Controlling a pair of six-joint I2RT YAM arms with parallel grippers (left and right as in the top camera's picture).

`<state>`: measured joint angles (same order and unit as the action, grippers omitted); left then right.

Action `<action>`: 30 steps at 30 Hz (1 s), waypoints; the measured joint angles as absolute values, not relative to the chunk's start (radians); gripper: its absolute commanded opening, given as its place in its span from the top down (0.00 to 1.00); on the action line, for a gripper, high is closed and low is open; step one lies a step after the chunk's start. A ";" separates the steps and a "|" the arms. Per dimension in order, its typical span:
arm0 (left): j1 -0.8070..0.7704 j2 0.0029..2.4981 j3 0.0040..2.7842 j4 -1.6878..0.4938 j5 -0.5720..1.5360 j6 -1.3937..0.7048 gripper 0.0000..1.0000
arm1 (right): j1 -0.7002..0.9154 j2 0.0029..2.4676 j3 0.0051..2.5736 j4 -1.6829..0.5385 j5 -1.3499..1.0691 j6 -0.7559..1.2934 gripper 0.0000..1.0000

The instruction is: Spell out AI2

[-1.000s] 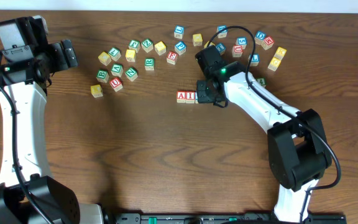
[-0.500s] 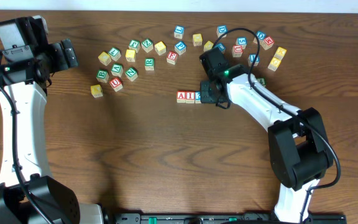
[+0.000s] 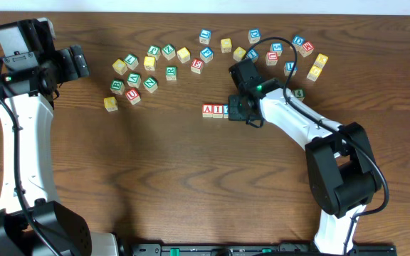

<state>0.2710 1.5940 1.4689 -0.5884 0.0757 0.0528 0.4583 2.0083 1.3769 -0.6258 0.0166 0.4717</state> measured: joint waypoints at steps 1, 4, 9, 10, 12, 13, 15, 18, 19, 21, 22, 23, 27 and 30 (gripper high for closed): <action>0.271 1.594 1.469 -0.588 0.076 0.053 0.01 | 0.458 2.008 1.373 -0.621 0.015 0.472 0.99; 0.271 1.594 1.469 -0.588 0.076 0.053 0.01 | 0.458 2.008 1.367 -0.615 0.014 0.473 0.99; 0.271 1.594 1.469 -0.588 0.076 0.053 0.01 | 0.459 2.008 1.366 -0.611 -0.001 0.475 0.99; 0.271 1.594 1.469 -0.588 0.076 0.053 0.01 | 0.459 2.008 1.366 -0.609 -0.003 0.475 0.99; 0.271 1.594 1.469 -0.588 0.076 0.053 0.01 | 0.460 2.008 1.366 -0.605 -0.005 0.475 0.99; 0.271 1.594 1.469 -0.588 0.076 0.053 0.01 | 0.460 2.008 1.366 -0.603 -0.006 0.475 0.99; 0.271 1.594 1.469 -0.588 0.076 0.053 0.01 | 0.461 2.008 1.365 -0.600 -0.007 0.475 0.99; 0.271 1.594 1.469 -0.588 0.076 0.053 0.01 | 0.461 2.008 1.365 -0.598 -0.008 0.475 0.99; 0.271 1.594 1.469 -0.588 0.076 0.053 0.01 | 0.461 2.008 1.365 -0.597 -0.008 0.476 0.99; 0.271 1.594 1.469 -0.588 0.076 0.053 0.01 | 0.461 2.008 1.365 -0.595 -0.008 0.476 0.99; 0.271 1.594 1.469 -0.588 0.076 0.053 0.01 | 0.461 2.008 1.365 -0.594 -0.008 0.476 0.99; 0.271 1.594 1.469 -0.588 0.076 0.053 0.01 | 0.461 2.008 1.365 -0.593 -0.008 0.476 0.99; 0.271 1.594 1.469 -0.588 0.076 0.053 0.01 | 0.464 2.008 1.365 -0.593 -0.008 0.476 0.99; 0.271 1.594 1.469 -0.588 0.076 0.053 0.01 | 0.464 2.008 1.365 -0.593 -0.008 0.476 0.99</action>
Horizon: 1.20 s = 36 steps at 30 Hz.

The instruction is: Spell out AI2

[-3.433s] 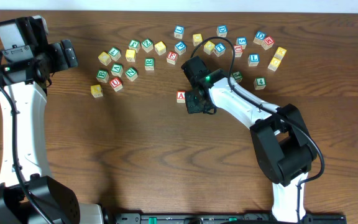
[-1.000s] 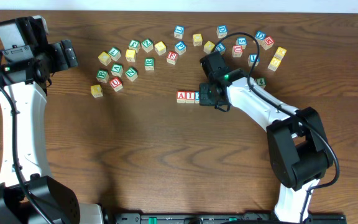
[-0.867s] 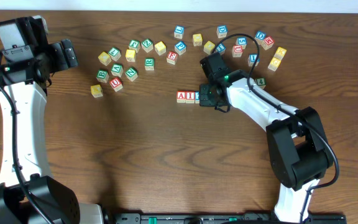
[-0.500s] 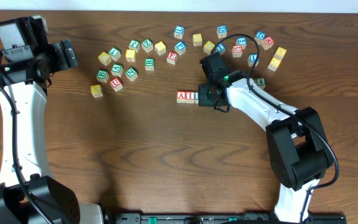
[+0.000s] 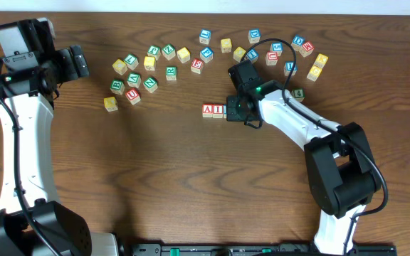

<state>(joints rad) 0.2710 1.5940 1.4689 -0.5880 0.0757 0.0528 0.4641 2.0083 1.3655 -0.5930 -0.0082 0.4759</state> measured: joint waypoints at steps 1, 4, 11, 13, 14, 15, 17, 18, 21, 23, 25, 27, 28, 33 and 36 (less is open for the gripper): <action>0.271 1.594 1.469 -0.588 0.076 0.053 0.01 | 0.464 2.008 1.365 -0.593 -0.008 0.476 0.99; 0.271 1.594 1.469 -0.588 0.076 0.053 0.01 | 0.464 2.008 1.365 -0.593 -0.008 0.479 0.99; 0.271 1.594 1.469 -0.588 0.076 0.053 0.01 | 0.464 2.008 1.365 -0.593 -0.008 0.482 0.99; 0.271 1.594 1.469 -0.588 0.076 0.053 0.01 | 0.464 2.008 1.365 -0.593 -0.008 0.482 0.99; 0.271 1.594 1.469 -0.588 0.076 0.053 0.01 | 0.464 2.008 1.365 -0.593 -0.008 0.482 0.99; 0.271 1.594 1.469 -0.588 0.076 0.053 0.01 | 0.464 2.008 1.365 -0.593 -0.008 0.482 0.99; 0.271 1.594 1.469 -0.588 0.076 0.053 0.01 | 0.464 2.008 1.365 -0.593 -0.008 0.482 0.99; 0.271 1.594 1.469 -0.588 0.076 0.053 0.01 | 0.464 2.008 1.365 -0.593 -0.008 0.482 0.99; 0.271 1.594 1.469 -0.588 0.076 0.053 0.01 | 0.464 2.008 1.365 -0.592 -0.008 0.483 0.99; 0.271 1.594 1.469 -0.588 0.076 0.053 0.01 | 0.464 2.008 1.365 -0.590 -0.008 0.484 0.99; 0.271 1.594 1.469 -0.588 0.076 0.053 0.01 | 0.464 2.008 1.365 -0.589 -0.009 0.487 0.99; 0.271 1.594 1.469 -0.588 0.076 0.053 0.01 | 0.464 2.008 1.365 -0.588 -0.009 0.487 0.99; 0.271 1.594 1.469 -0.588 0.076 0.053 0.01 | 0.464 2.008 1.365 -0.588 -0.009 0.488 0.99; 0.271 1.594 1.469 -0.588 0.076 0.053 0.01 | 0.471 2.008 1.365 -0.577 -0.011 0.490 0.99; 0.271 1.594 1.469 -0.588 0.076 0.053 0.01 | 0.475 2.008 1.365 -0.572 -0.011 0.490 0.99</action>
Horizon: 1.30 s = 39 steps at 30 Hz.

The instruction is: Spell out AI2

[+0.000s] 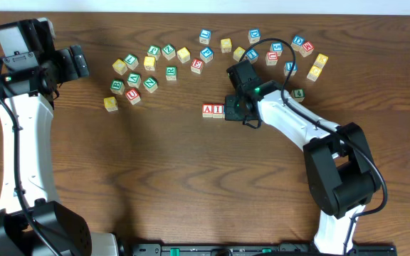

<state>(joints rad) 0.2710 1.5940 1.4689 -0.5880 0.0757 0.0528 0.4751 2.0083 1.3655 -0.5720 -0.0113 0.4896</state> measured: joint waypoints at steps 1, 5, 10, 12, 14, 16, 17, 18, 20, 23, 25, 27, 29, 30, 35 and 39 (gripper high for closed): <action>0.271 1.594 1.469 -0.588 0.076 0.053 0.01 | 0.476 2.008 1.365 -0.570 -0.011 0.490 0.99; 0.271 1.594 1.469 -0.588 0.076 0.053 0.01 | 0.476 2.008 1.365 -0.570 -0.011 0.490 0.99; 0.271 1.594 1.469 -0.588 0.076 0.053 0.01 | 0.476 2.008 1.365 -0.557 -0.011 0.490 0.99; 0.271 1.594 1.469 -0.588 0.076 0.053 0.01 | 0.476 2.008 1.365 -0.553 -0.011 0.490 0.99; 0.271 1.594 1.469 -0.588 0.076 0.053 0.01 | 0.476 2.008 1.365 -0.545 -0.011 0.490 0.99; 0.271 1.594 1.469 -0.588 0.076 0.053 0.01 | 0.476 2.008 1.365 -0.537 -0.011 0.489 0.99; 0.271 1.594 1.469 -0.588 0.076 0.053 0.01 | 0.476 2.008 1.365 -0.535 -0.011 0.489 0.99; 0.271 1.594 1.469 -0.588 0.076 0.053 0.01 | 0.476 2.008 1.365 -0.534 -0.011 0.489 0.99; 0.271 1.594 1.469 -0.588 0.076 0.053 0.01 | 0.476 2.008 1.365 -0.534 -0.011 0.489 0.99; 0.271 1.594 1.469 -0.588 0.076 0.053 0.01 | 0.475 2.008 1.365 -0.534 -0.011 0.490 0.95; 0.271 1.594 1.469 -0.588 0.076 0.053 0.01 | 0.473 2.008 1.366 -0.541 -0.011 0.487 0.89; 0.271 1.594 1.469 -0.588 0.076 0.053 0.01 | 0.469 2.008 1.369 -0.562 -0.012 0.474 0.86; 0.271 1.594 1.469 -0.588 0.076 0.053 0.01 | 0.458 1.997 1.375 -0.585 -0.015 0.453 0.80; 0.271 1.594 1.469 -0.588 0.076 0.053 0.01 | 0.451 1.984 1.378 -0.598 -0.015 0.441 0.78; 0.271 1.594 1.469 -0.588 0.076 0.053 0.01 | 0.405 1.810 1.406 -0.672 -0.016 0.366 0.56; 0.271 1.594 1.469 -0.588 0.076 0.053 0.01 | 0.373 1.585 1.437 -0.735 -0.009 0.327 0.01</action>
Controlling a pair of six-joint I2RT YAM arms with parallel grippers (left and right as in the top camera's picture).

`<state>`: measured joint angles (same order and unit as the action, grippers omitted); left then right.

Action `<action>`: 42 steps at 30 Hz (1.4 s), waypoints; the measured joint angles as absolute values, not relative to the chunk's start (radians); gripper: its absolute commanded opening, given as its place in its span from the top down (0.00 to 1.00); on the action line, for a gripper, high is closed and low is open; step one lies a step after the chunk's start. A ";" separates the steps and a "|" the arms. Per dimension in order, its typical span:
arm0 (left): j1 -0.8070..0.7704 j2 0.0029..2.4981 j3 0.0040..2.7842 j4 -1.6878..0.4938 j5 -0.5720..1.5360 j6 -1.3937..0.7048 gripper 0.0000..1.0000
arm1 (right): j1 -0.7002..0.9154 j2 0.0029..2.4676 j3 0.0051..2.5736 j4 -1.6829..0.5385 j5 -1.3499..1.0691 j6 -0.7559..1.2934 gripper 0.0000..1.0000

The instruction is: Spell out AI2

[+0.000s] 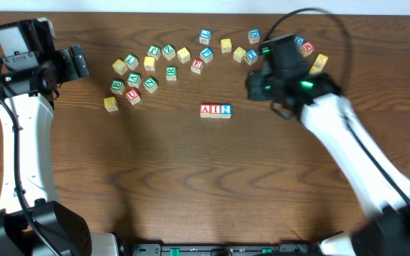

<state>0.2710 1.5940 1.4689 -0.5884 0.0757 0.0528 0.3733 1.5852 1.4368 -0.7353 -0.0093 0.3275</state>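
Three blocks stand in a tight row mid-table in the overhead view: a red A block [206, 109], a red I block [216, 109] and a blue 2 block [225, 109]. My right gripper [252, 85] is up and to the right of the row, clear of it, motion-blurred and holding nothing. My left gripper [78, 62] is at the far left, away from every block; its fingers cannot be made out.
Loose letter blocks lie in two groups along the back: one cluster [137, 75] at left centre, and a scatter [223, 46] from the centre to the right behind the right arm. A yellow block [110, 104] lies apart from the left cluster.
My right gripper was down at the right end of the row, on the block beside I. It is now lifted away up and to the right, and the 2 block stands free beside I.
At each earlier moment my right gripper sat low against the right end of the A-I row, covering the third block and edging slightly left. Now it has let go and pulled back, leaving A, I, 2 in line. The left arm never moved.
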 measured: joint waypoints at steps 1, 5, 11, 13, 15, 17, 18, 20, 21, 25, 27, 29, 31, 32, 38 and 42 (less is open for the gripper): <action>0.271 1.594 1.469 -0.589 0.076 0.053 0.01 | 0.367 1.537 1.444 -0.759 -0.006 0.325 0.01; 0.271 1.594 1.469 -0.589 0.076 0.053 0.01 | 0.345 1.372 1.452 -0.855 0.022 0.306 0.01; 0.271 1.594 1.469 -0.588 0.075 0.053 0.01 | 0.342 1.242 1.452 -0.984 0.036 0.302 0.01; 0.271 1.594 1.469 -0.588 0.076 0.053 0.01 | 0.342 1.217 1.452 -1.025 0.039 0.302 0.01; 0.271 1.594 1.469 -0.589 0.076 0.053 0.01 | 0.342 1.193 1.452 -1.041 0.043 0.302 0.01; 0.271 1.594 1.469 -0.588 0.076 0.053 0.01 | 0.342 1.176 1.452 -1.043 0.048 0.302 0.01; 0.271 1.594 1.469 -0.588 0.076 0.053 0.01 | 0.342 1.168 1.452 -1.042 0.051 0.302 0.01; 0.271 1.594 1.469 -0.589 0.076 0.053 0.01 | 0.342 1.158 1.452 -1.041 0.062 0.302 0.01; 0.271 1.594 1.469 -0.589 0.076 0.053 0.01 | 0.342 1.156 1.452 -1.041 0.070 0.302 0.01; 0.271 1.594 1.469 -0.589 0.076 0.053 0.01 | 0.342 1.156 1.449 -1.034 0.111 0.302 0.01; 0.271 1.594 1.469 -0.589 0.076 0.053 0.01 | 0.336 1.150 1.434 -1.007 0.128 0.296 0.01; 0.271 1.594 1.469 -0.589 0.076 0.053 0.01 | 0.305 1.127 1.390 -0.949 0.130 0.272 0.01; 0.271 1.594 1.469 -0.588 0.076 0.053 0.01 | 0.255 1.079 1.316 -0.860 0.112 0.232 0.01; 0.271 1.594 1.469 -0.590 0.076 0.053 0.01 | 0.229 1.049 1.271 -0.809 0.097 0.213 0.01; 0.271 1.594 1.469 -0.591 0.076 0.053 0.01 | 0.104 0.822 0.953 -0.513 -0.012 0.145 0.01; 0.271 1.594 1.469 -0.591 0.075 0.053 0.01 | 0.059 0.654 0.710 -0.336 -0.049 0.125 0.01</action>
<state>0.2710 1.5944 1.4689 -0.5907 0.0753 0.0528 0.0586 0.6537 0.7097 -0.3355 -0.0490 0.1246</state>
